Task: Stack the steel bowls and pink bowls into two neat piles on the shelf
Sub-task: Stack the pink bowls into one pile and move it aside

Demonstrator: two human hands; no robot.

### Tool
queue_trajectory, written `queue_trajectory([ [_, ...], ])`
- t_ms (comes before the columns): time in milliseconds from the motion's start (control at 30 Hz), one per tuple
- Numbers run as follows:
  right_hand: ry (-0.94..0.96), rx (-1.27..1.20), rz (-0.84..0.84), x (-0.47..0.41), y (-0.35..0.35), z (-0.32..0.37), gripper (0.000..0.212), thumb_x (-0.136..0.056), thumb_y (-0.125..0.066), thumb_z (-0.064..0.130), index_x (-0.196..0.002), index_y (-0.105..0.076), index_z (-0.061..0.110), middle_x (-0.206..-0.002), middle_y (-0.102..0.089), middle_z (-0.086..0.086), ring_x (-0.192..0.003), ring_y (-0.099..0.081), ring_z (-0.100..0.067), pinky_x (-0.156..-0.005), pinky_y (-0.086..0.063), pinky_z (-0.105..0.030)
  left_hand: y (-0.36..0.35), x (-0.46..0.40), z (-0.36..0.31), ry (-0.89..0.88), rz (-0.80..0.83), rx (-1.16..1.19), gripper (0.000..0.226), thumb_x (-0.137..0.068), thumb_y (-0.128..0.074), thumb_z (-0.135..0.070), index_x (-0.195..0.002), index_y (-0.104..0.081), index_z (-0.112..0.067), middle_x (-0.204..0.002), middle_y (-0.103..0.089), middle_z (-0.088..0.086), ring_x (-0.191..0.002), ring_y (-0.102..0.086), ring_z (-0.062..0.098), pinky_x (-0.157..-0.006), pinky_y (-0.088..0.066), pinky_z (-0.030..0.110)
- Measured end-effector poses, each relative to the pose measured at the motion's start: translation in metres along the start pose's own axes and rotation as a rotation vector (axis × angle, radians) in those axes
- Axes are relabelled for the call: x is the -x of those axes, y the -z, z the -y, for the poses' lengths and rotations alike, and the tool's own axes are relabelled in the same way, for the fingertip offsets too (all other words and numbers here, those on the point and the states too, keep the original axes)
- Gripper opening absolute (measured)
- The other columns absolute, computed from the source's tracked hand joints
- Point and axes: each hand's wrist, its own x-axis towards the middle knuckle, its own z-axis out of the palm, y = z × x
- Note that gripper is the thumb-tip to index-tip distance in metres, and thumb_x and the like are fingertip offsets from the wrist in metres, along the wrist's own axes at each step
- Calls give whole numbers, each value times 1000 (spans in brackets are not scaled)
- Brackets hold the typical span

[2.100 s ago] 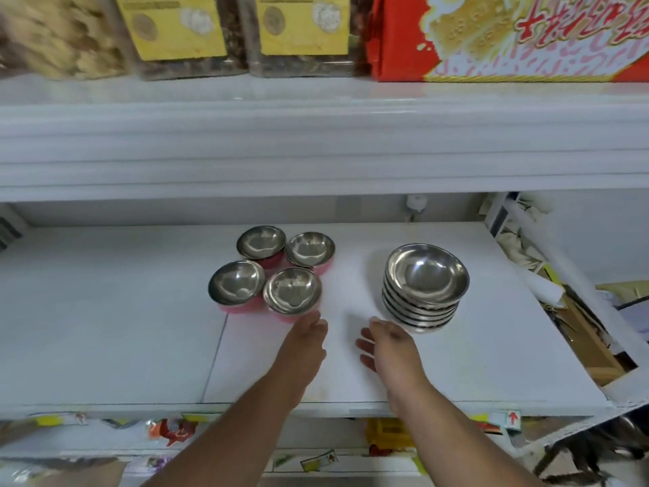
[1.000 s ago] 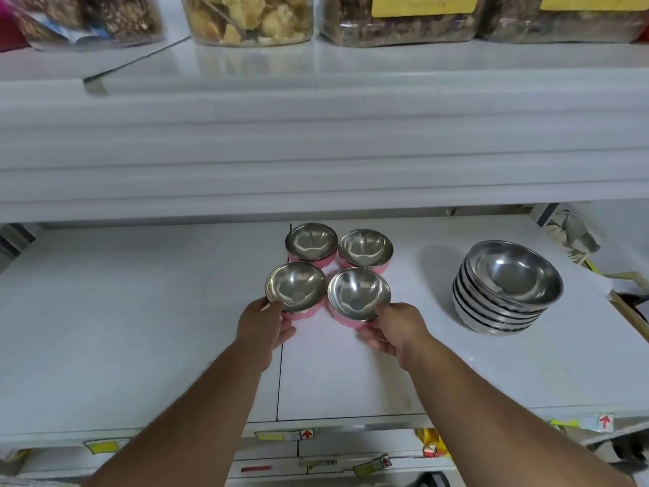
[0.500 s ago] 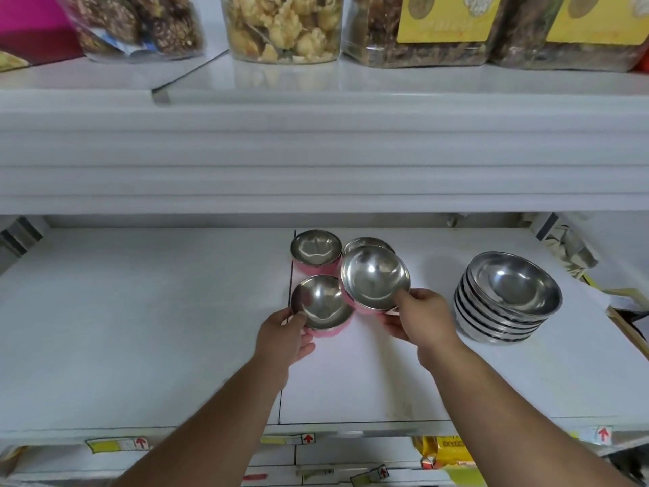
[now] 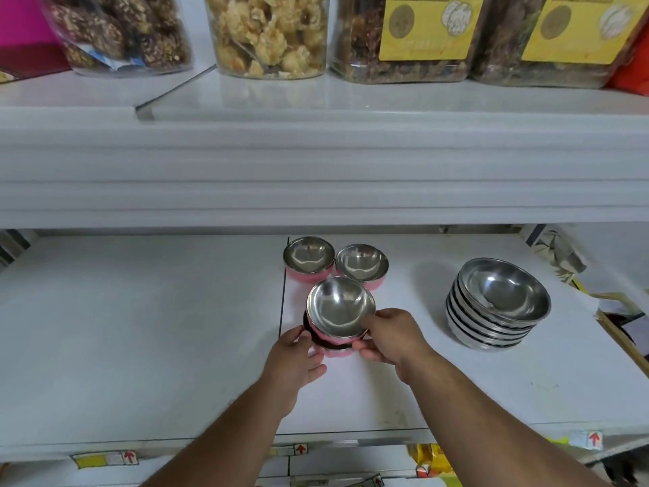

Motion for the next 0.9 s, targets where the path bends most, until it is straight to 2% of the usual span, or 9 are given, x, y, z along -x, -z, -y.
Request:
queue_trajectory([
  [133,-14,19,17,-3,-1,-4,12,-87,-60,9,-81,-64,0,-56,-70,-7,-73,-77,-30,-74,-65,-43,5,1,-1,-13,-3,-82,20,-102,-48,-10,-110,-66,-15,-107,-72,12,-87,-76,21,-73,-61,33],
  [200,-15,-4,-2,-5,1,-3,13,-88,-61,12,-81,-61,2,-47,-66,-2,-72,-77,-32,-72,-65,-42,9,-1,-5,3,-9,-86,20,-102,-46,-2,-96,-60,-16,-90,-60,8,-87,-63,26,-78,-53,34],
  [267,-4,-25,-49,-8,6,-1,18,-92,-61,19,-83,-60,3,-49,-65,-3,-63,-74,-28,-69,-65,-40,15,-10,-13,2,-90,-64,20,-101,-44,-2,-88,-54,-13,-81,-44,8,-81,-51,27,-73,-50,32],
  [433,16,-31,-138,-30,15,11,25,-95,-60,22,-78,-57,4,-63,-63,-10,-57,-66,-27,-74,-62,-46,20,-39,-43,-154,-251,-150,11,-98,-49,-4,-98,-59,-8,-83,-43,15,-70,-48,24,-61,-51,32],
  [500,16,-8,-162,-42,17,17,25,-93,-61,24,-77,-56,5,-67,-62,-12,-55,-62,-27,-68,-58,-41,16,-49,-58,-166,-260,-140,7,-99,-53,-7,-103,-58,-9,-85,-47,13,-75,-50,24,-63,-51,32],
  [600,15,9,-192,-61,19,20,28,-89,-63,25,-70,-53,7,-68,-57,-14,-61,-53,-28,-62,-45,-36,6,-66,-76,-149,-272,-188,18,-99,-56,-12,-81,-55,-14,-82,-49,10,-76,-53,25,-70,-57,34],
  [700,-4,-7,-187,-79,21,22,26,-89,-62,22,-71,-52,6,-66,-54,-10,-69,-56,-30,-62,-47,-36,-5,-84,-87,-135,-268,-249,21,-99,-57,-12,-79,-55,-15,-85,-53,13,-77,-60,26,-83,-60,43],
  [833,-55,-109,-137,-103,19,22,12,-92,-61,17,-83,-60,8,-81,-64,-7,-83,-68,-28,-80,-59,-42,-13,-106,-93,-130,-263,-268,12,-98,-58,-14,-91,-57,-4,-77,-57,12,-64,-60,25,-52,-56,29],
  [900,-85,-141,-105,-116,16,21,13,-90,-60,13,-90,-68,3,-88,-73,-14,-80,-69,-29,-76,-61,-42,-13,-115,-93,-139,-292,-263,17,-97,-59,-19,-99,-59,-3,-81,-65,12,-64,-65,23,-49,-56,29],
])
